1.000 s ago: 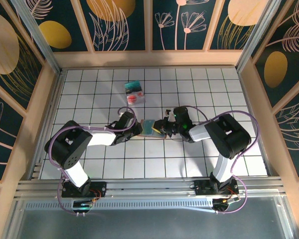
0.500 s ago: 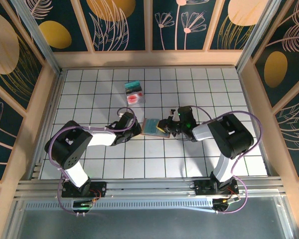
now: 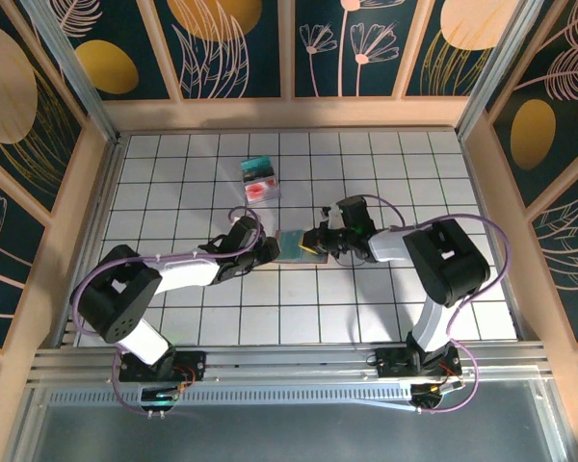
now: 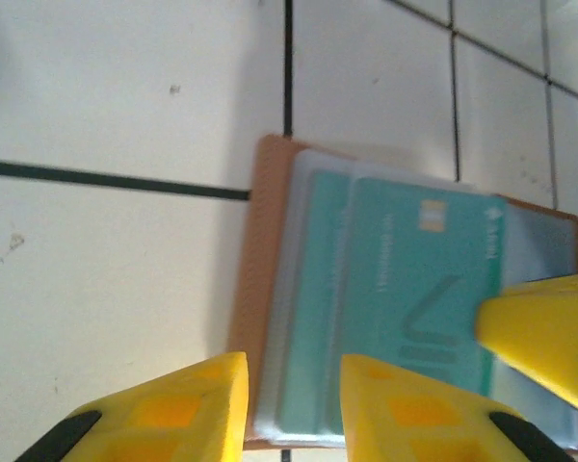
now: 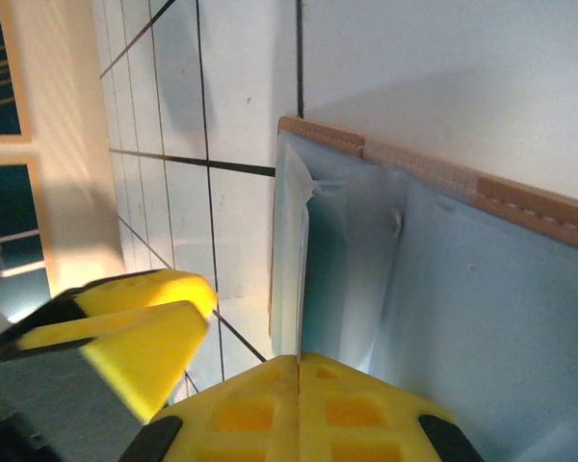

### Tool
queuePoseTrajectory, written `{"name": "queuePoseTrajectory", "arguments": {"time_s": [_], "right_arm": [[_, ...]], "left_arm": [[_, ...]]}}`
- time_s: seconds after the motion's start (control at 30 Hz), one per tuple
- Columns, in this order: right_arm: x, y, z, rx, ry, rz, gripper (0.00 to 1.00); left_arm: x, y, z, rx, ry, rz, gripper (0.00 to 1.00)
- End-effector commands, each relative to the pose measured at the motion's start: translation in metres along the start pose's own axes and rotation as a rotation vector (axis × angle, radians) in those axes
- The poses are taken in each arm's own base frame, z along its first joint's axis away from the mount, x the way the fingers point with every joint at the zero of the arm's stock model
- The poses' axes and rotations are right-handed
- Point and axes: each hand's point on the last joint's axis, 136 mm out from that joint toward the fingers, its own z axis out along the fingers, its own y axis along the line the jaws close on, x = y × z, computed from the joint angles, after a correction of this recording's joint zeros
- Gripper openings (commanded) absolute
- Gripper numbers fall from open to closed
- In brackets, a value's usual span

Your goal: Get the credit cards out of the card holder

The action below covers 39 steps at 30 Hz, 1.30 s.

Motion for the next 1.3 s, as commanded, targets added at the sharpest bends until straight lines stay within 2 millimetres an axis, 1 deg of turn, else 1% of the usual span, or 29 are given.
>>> {"name": "queuePoseTrajectory", "arguments": {"time_s": [0.0, 0.1, 0.23, 0.37, 0.47, 0.5, 0.53, 0.67, 0.73, 0.83, 0.9, 0.93, 1.07, 1.13, 1.17, 1.27], "right_arm": [[0.009, -0.001, 0.007, -0.012, 0.090, -0.046, 0.05], [0.008, -0.003, 0.011, -0.010, 0.105, -0.046, 0.05], [0.008, -0.002, 0.011, -0.013, 0.100, -0.039, 0.05], [0.008, 0.000, 0.011, -0.019, 0.093, -0.033, 0.06], [0.007, 0.000, 0.011, -0.017, 0.088, -0.032, 0.06], [0.007, 0.000, 0.011, -0.018, 0.087, -0.032, 0.06], [0.006, 0.001, 0.011, -0.018, 0.085, -0.030, 0.06], [0.005, 0.004, 0.010, -0.022, 0.077, -0.032, 0.08], [0.005, 0.004, 0.010, -0.021, 0.074, -0.030, 0.09], [0.004, 0.004, 0.010, -0.021, 0.069, -0.029, 0.10], [0.003, 0.005, 0.010, -0.026, 0.065, -0.025, 0.10], [0.003, 0.005, 0.010, -0.027, 0.064, -0.022, 0.10], [0.002, 0.005, 0.010, -0.037, 0.055, -0.011, 0.09], [0.000, 0.006, 0.010, -0.042, 0.045, -0.008, 0.06], [0.000, 0.006, 0.010, -0.042, 0.043, -0.006, 0.05], [0.000, 0.004, 0.010, -0.037, 0.035, 0.002, 0.02]], "left_arm": [[0.000, 0.002, -0.004, -0.031, -0.010, 0.050, 0.34], [0.001, 0.002, 0.001, -0.046, -0.006, 0.075, 0.37], [-0.002, -0.003, 0.012, -0.045, -0.007, 0.107, 0.37], [-0.007, -0.015, 0.023, -0.028, 0.001, 0.151, 0.37], [-0.015, -0.020, 0.024, -0.034, -0.012, 0.177, 0.37], [-0.010, -0.012, 0.031, -0.072, 0.005, 0.188, 0.37], [-0.012, -0.010, 0.032, -0.089, 0.003, 0.196, 0.38], [-0.009, 0.011, 0.035, -0.206, 0.023, 0.236, 0.47], [-0.006, 0.015, 0.037, -0.253, 0.034, 0.270, 0.52], [0.000, 0.020, 0.040, -0.320, 0.049, 0.319, 0.53], [0.009, 0.031, 0.042, -0.371, 0.073, 0.339, 0.53], [0.004, 0.022, 0.043, -0.364, 0.060, 0.339, 0.52], [0.009, 0.024, 0.041, -0.369, 0.068, 0.325, 0.50], [0.007, 0.020, 0.038, -0.355, 0.058, 0.316, 0.49], [0.012, 0.028, 0.036, -0.370, 0.069, 0.316, 0.49], [0.013, 0.032, 0.032, -0.378, 0.067, 0.312, 0.49]]}}
